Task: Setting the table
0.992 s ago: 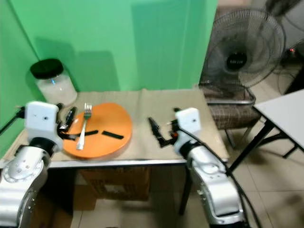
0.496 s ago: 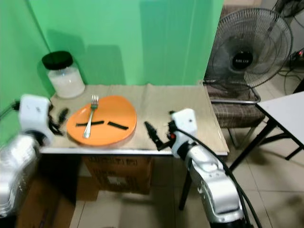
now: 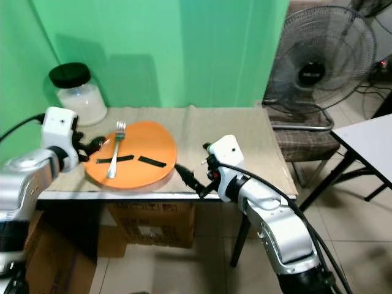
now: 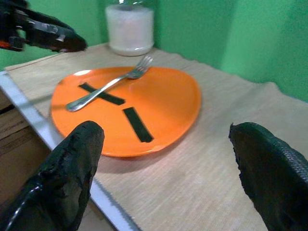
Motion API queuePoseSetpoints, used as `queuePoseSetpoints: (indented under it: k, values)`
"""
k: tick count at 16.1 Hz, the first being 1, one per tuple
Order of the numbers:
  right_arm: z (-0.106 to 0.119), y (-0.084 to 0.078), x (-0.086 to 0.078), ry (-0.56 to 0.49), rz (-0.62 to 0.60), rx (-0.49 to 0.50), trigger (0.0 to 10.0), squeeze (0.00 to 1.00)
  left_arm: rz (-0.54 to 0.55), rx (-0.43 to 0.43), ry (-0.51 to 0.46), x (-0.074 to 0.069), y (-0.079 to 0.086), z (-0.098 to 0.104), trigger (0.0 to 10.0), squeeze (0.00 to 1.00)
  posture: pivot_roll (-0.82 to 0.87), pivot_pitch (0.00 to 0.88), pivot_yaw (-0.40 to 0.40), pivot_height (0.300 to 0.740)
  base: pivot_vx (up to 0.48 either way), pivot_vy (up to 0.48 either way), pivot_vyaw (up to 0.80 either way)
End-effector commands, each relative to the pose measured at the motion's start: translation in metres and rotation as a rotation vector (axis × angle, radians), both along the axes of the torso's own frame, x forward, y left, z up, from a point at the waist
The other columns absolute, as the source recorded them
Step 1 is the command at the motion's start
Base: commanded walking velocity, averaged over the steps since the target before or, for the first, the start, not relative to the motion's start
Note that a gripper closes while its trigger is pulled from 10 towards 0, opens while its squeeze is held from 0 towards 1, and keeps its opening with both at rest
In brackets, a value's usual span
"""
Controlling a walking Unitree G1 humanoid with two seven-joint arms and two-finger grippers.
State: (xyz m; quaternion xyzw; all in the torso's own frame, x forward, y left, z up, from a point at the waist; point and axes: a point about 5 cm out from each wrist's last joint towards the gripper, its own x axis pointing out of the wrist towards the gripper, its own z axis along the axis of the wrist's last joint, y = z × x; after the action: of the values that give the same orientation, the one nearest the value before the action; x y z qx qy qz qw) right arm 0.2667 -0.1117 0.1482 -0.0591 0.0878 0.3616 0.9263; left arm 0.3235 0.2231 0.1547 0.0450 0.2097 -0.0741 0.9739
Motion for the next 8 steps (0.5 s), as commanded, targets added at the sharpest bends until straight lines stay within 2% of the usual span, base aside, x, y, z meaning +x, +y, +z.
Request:
queuePoseSetpoints:
  k: [1, 2, 6, 8]
  values:
    - [0.007, 0.004, -0.001, -0.016, 0.036, 0.000, 10.0, 1.00, -0.001, 0.002, 0.038, 0.002, 0.004, -0.003, 10.0, 0.00, 0.00, 0.000, 0.065, 0.740, 0.000, 0.000, 0.00]
    - [0.008, 0.005, -0.002, -0.016, 0.052, -0.010, 10.0, 1.00, -0.022, 0.010, 0.061, 0.008, 0.003, -0.010, 10.0, 0.00, 0.00, 0.000, 0.067, 0.740, 0.000, 0.000, 0.00]
    - [0.011, 0.008, -0.008, 0.007, 0.115, -0.038, 10.0, 1.00, -0.079, -0.074, 0.079, 0.029, -0.010, -0.016, 10.0, 0.00, -0.03, 0.021, 0.063, 0.740, 0.000, 0.000, 0.00]
    - [0.012, 0.008, -0.013, 0.020, 0.151, -0.055, 10.0, 1.00, -0.081, -0.074, 0.108, 0.033, -0.011, -0.019, 10.0, 0.00, -0.03, 0.035, 0.068, 0.740, 0.000, 0.000, 0.00]
